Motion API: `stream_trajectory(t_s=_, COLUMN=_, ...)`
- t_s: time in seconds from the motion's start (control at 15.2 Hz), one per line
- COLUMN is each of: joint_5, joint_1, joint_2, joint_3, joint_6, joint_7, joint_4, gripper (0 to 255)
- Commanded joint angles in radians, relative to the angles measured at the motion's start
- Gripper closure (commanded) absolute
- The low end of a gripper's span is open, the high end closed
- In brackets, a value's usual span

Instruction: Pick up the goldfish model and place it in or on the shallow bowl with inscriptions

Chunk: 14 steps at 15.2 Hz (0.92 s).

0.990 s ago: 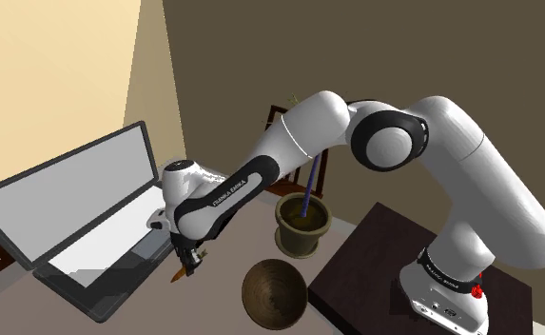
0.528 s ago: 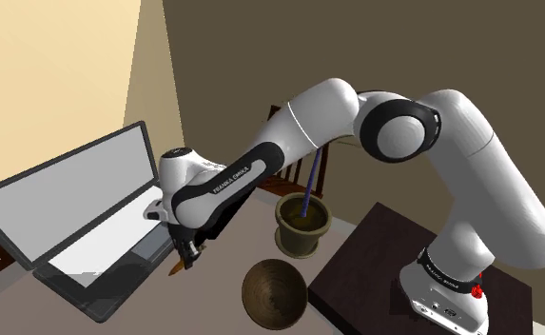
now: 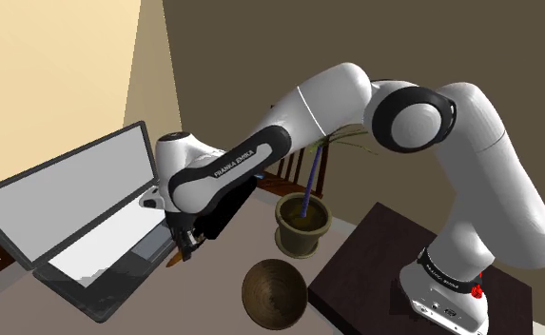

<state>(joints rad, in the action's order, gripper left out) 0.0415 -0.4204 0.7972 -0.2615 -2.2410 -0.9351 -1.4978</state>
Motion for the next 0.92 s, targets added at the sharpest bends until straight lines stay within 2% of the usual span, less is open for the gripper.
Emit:
stream_trajectory(t_s=0.0, joint_5=0.002, joint_1=0.002, joint_2=-0.017, joint_3=-0.002, joint_6=0.017, joint_7=0.002, joint_4=0.0, gripper=255)
stream_trajectory(t_s=0.53, joint_5=0.009, joint_1=0.008, joint_2=-0.077, joint_3=-0.009, joint_6=0.079, joint_7=0.01, joint_4=0.003, gripper=255)
stream_trajectory(t_s=0.86, joint_5=0.05, joint_1=0.042, joint_2=-0.263, joint_3=-0.039, joint_6=-0.062, joint_7=-0.002, joint_4=-0.322, gripper=255)
